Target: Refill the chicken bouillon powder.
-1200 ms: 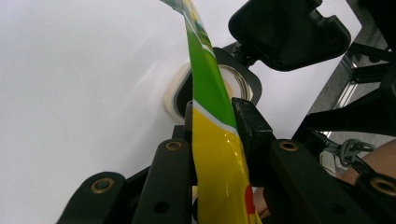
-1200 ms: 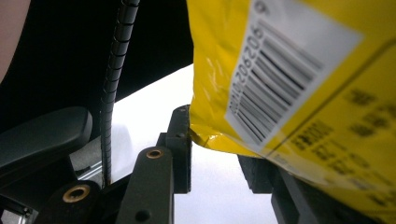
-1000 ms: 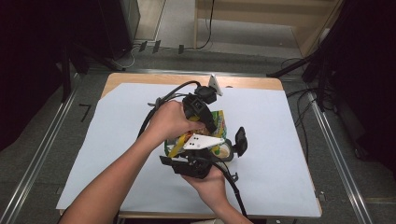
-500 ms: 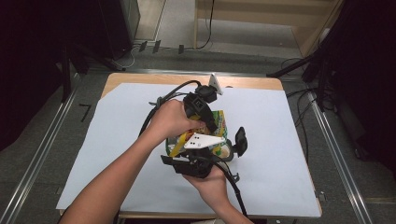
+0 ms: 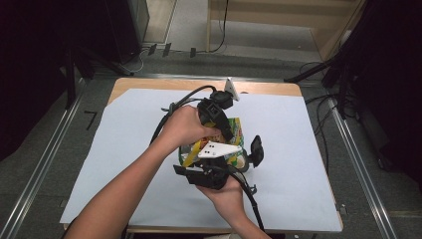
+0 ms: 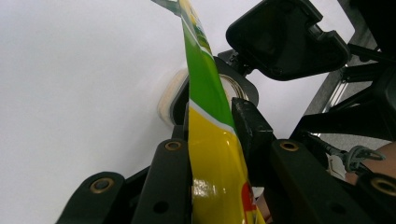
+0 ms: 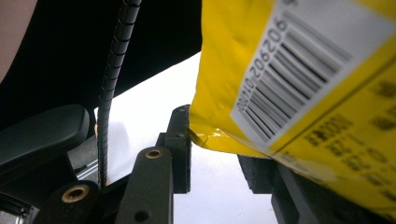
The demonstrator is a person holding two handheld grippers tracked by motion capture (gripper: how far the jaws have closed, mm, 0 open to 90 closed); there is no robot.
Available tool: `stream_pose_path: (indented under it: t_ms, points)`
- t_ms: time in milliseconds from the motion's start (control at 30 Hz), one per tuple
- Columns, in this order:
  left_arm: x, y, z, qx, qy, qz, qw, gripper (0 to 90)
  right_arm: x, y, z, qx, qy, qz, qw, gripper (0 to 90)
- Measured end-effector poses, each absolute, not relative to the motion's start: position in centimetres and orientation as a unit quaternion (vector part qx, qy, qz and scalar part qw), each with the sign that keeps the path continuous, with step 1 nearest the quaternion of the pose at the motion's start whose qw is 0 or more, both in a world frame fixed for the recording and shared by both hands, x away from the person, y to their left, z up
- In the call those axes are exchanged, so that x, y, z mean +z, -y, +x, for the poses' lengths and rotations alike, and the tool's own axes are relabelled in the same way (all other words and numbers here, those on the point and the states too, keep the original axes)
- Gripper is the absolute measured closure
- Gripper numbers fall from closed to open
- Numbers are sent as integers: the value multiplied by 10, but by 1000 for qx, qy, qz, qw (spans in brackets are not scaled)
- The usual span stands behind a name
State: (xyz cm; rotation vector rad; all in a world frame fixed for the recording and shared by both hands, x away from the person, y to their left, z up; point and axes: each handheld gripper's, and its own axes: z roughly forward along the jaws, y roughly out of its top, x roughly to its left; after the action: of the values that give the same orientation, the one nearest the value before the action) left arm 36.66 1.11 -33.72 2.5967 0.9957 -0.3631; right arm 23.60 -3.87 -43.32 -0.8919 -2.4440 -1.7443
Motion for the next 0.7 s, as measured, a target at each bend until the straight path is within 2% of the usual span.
stream_pose_path:
  t_ms: [700]
  points:
    - [-338, -13, 363, -125, -347, 913, 172, 765, -435, 39, 235, -552, 786, -279, 4, 687]
